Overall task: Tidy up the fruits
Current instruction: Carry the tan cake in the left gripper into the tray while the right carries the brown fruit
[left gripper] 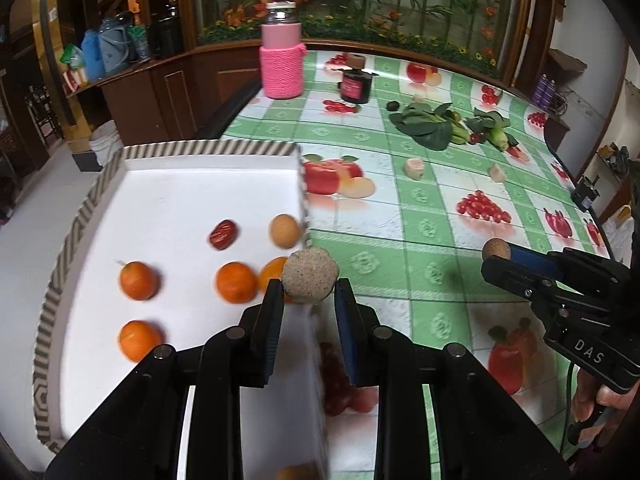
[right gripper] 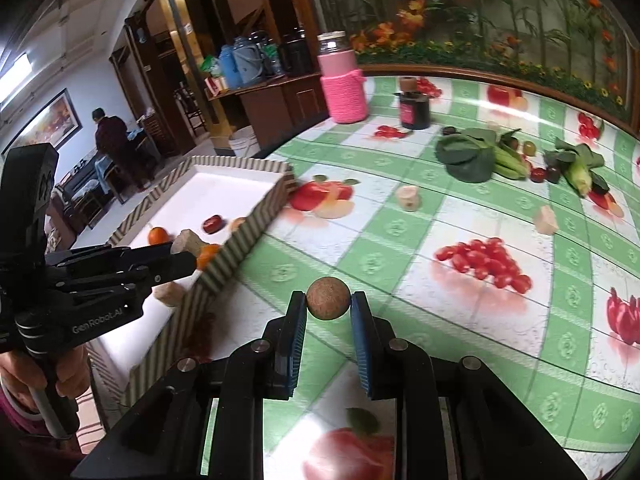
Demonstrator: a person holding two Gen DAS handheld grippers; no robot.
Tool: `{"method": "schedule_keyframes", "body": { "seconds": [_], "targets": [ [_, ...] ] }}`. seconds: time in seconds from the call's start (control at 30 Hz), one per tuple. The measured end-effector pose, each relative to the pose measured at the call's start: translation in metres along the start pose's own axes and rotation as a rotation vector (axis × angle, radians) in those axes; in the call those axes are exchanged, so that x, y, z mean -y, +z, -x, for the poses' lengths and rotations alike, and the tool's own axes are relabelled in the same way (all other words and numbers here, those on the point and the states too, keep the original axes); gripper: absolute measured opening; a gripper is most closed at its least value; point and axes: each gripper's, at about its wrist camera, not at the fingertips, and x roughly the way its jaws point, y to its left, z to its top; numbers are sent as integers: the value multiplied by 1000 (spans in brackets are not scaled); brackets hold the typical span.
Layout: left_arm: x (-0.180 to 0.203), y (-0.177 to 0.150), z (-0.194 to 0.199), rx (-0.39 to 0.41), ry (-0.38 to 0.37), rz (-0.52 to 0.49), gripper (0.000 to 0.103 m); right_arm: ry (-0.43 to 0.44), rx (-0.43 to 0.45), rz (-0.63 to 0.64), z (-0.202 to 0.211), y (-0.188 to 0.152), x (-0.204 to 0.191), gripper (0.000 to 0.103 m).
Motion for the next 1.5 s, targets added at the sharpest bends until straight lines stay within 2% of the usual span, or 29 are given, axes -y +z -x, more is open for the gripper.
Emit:
{"method": "schedule_keyframes", "body": {
  "seconds": [0.77, 1.2, 1.5],
  "targets": [
    [-74, -17, 20, 31, 94, 87, 24, 114, -37, 136, -30, 10, -86, 23],
    [-121, -26, 20, 19, 131, 171, 24, 160, -86, 205, -55, 14, -119, 23],
    [-137, -39, 10, -20, 131, 197, 24, 188, -132, 254, -85, 22, -144, 23]
  ]
}}
